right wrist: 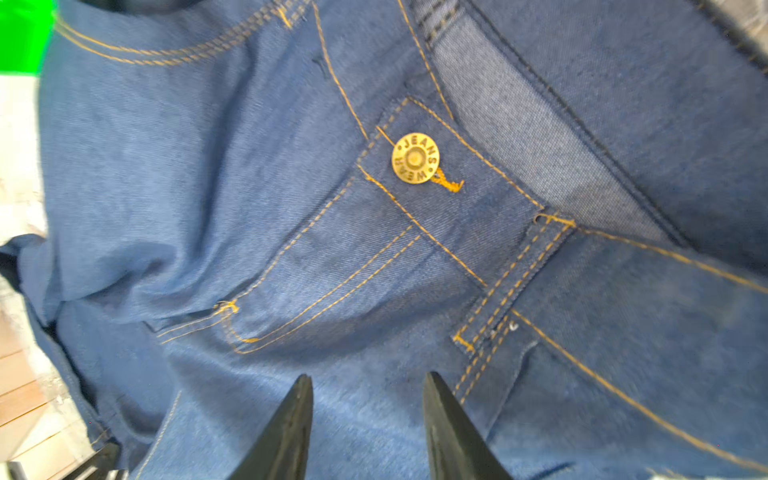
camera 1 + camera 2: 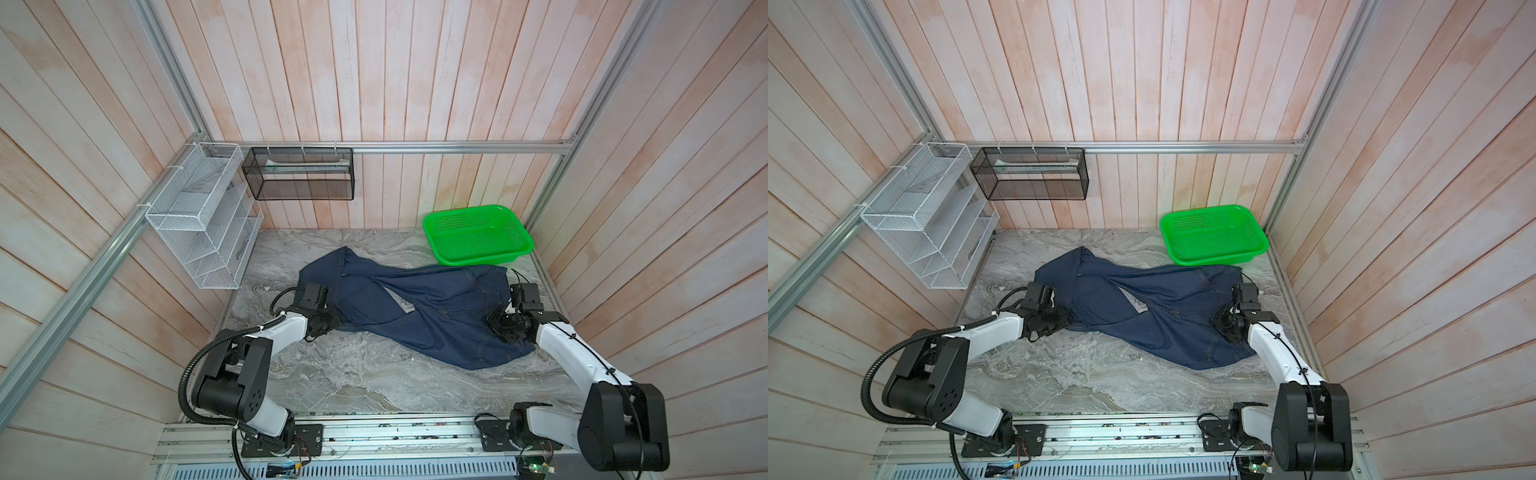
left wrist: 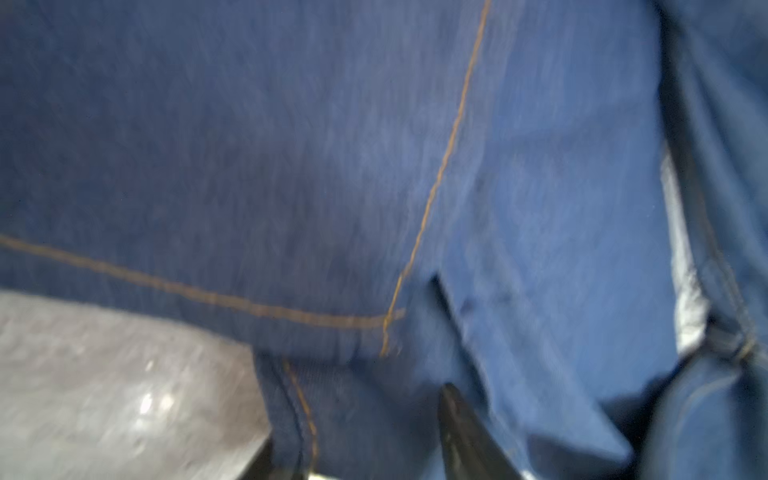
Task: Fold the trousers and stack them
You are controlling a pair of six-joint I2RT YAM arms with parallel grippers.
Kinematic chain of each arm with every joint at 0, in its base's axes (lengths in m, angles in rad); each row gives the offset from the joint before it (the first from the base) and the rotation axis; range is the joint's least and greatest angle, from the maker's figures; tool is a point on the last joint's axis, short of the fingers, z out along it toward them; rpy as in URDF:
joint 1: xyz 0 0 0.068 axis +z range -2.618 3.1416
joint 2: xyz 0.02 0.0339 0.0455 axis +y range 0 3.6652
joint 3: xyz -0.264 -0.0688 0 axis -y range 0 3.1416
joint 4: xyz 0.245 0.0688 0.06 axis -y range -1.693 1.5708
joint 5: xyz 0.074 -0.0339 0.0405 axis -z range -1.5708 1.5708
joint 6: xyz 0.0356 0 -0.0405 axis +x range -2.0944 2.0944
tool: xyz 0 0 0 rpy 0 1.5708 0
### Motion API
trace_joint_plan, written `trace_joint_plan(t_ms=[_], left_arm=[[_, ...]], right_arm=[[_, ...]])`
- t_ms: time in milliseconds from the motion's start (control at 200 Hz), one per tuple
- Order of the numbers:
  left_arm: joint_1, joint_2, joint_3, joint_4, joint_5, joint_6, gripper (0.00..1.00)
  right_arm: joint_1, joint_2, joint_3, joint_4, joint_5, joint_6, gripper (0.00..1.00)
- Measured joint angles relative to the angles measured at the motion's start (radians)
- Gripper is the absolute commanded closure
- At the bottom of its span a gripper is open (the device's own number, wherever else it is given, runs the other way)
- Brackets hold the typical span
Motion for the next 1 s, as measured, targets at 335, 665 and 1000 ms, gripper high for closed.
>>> trace_joint_plan(t_ms=[335,665,1000], left_arm=[[0.024,-0.091,0.036,-0.131,-0.049,0.019,1.00],[0.333,-0.531,0.388,-0.457,-0.094,0.140,1.00],[0.483,-0.472,0.405,-0.624,-0.151,0.239,1.00]], right_arm=[[0.000,0.078,-0.035,0.045,0.022,-0.004,0.71],[-0.078,0.111,-0.045,0.053,0.116,-0.002,0.99],[-0.167,0.120,-0.045,0.050,0.230,0.000,1.00]])
